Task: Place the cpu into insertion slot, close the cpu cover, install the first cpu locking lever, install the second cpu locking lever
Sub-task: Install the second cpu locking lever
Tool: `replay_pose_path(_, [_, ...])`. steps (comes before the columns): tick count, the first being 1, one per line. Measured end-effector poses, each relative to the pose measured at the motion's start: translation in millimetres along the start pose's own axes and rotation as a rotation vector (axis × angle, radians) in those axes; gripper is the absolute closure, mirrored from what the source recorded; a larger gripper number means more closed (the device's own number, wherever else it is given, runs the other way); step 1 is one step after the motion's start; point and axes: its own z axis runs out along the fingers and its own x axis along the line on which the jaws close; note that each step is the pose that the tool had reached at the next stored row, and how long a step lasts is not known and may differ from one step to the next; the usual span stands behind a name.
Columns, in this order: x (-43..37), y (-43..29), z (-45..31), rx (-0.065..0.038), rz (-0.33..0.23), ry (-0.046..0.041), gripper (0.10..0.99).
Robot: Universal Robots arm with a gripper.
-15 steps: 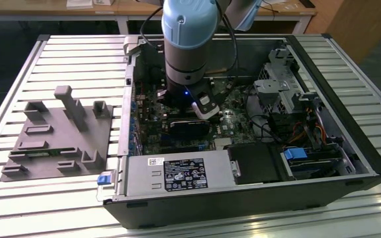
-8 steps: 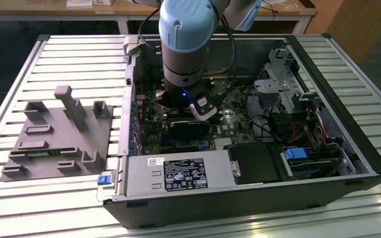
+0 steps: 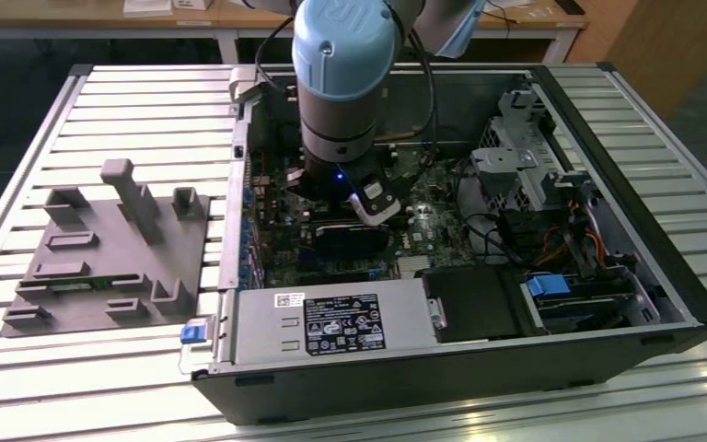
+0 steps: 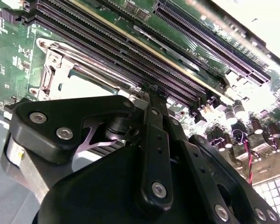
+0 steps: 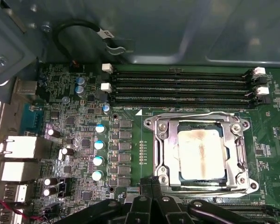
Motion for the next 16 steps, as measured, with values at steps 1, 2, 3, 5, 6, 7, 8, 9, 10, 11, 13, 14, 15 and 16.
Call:
replay_pose_path(1, [0.0, 0.2, -0.6, 0.000, 0.000, 0.0000, 0.980])
replay_pose_path(2, [0.0, 0.3, -1.1, -0.001, 0.000, 0.0000, 0.980])
replay_pose_path(3, [0.0, 0.5, -1.8, -0.001, 0.000, -0.0001, 0.980])
replay_pose_path(5, [-0.1, 1.4, -3.8, -0.001, 0.000, -0.0008, 0.980])
replay_pose_path(6, [-0.1, 1.9, -5.2, -0.001, 0.000, -0.0009, 0.980])
replay_pose_path(7, [-0.2, 2.6, -6.7, -0.001, 0.000, -0.0010, 0.980])
replay_pose_path(8, [-0.2, 3.2, -8.0, -0.001, 0.000, -0.0011, 0.980])
replay_pose_path(9, [-0.2, 4.0, -9.5, -0.001, 0.000, -0.0010, 0.980])
replay_pose_path(10, [-0.2, 4.6, -10.9, -0.001, 0.000, -0.0010, 0.980])
replay_pose_path(11, [-0.2, 5.2, -12.2, -0.001, 0.000, -0.0011, 0.980])
replay_pose_path(13, [-0.3, 6.4, -14.4, -0.001, 0.000, -0.0011, 0.980])
replay_pose_path(14, [-0.3, 7.0, -15.4, -0.001, 0.000, -0.0011, 0.980])
replay_pose_path(15, [-0.3, 7.6, -16.4, -0.001, 0.000, -0.0012, 0.980])
replay_pose_path(16, [-0.3, 8.2, -17.4, -0.001, 0.000, -0.0012, 0.980])
